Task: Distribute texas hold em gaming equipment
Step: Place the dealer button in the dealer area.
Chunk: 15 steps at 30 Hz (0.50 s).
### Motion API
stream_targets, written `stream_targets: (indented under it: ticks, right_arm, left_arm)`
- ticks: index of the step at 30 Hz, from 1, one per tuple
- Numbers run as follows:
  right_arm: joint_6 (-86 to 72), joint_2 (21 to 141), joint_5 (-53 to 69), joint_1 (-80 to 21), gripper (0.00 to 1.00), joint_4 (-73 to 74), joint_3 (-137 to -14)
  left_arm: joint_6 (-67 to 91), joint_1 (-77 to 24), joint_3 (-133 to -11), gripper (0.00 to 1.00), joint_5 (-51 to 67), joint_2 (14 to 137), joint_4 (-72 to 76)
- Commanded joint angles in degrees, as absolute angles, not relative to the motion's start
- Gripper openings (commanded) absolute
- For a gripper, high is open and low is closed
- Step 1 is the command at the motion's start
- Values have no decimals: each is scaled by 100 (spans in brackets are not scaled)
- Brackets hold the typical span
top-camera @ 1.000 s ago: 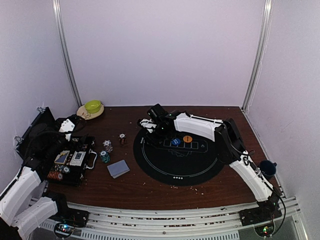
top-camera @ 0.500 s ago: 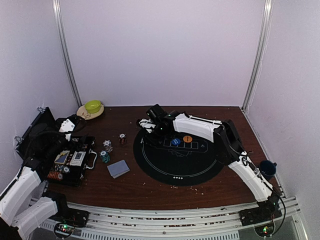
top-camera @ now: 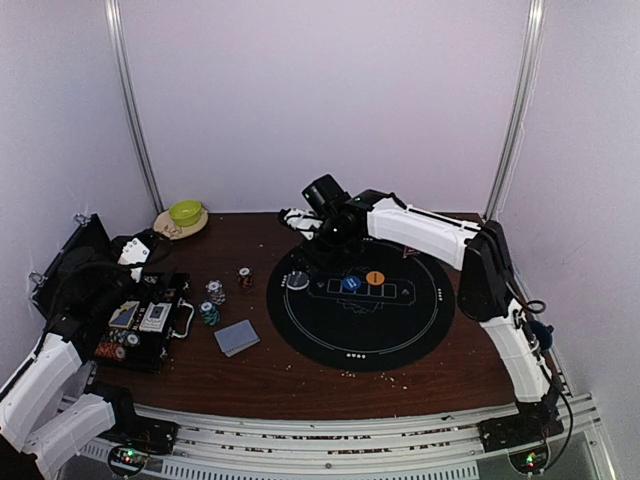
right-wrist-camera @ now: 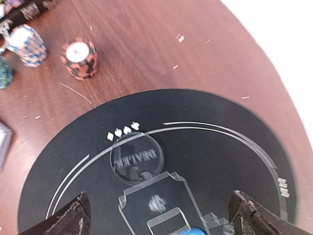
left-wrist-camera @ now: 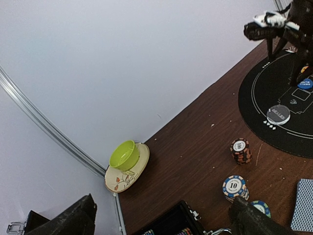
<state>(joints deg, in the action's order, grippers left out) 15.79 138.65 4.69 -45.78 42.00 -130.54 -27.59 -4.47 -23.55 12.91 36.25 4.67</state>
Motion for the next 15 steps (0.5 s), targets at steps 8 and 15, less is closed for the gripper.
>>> stream_targets:
  ticks: [8, 15]
  right_arm:
    - [1768, 12439, 33, -4298, 100, 4493, -11405]
    - [1512, 12706, 149, -3945, 100, 4454, -11226]
  left_arm:
    - [-2747, -396, -2337, 98, 1506, 3533, 677]
    - [-2732, -404, -2337, 98, 1512, 3494, 668]
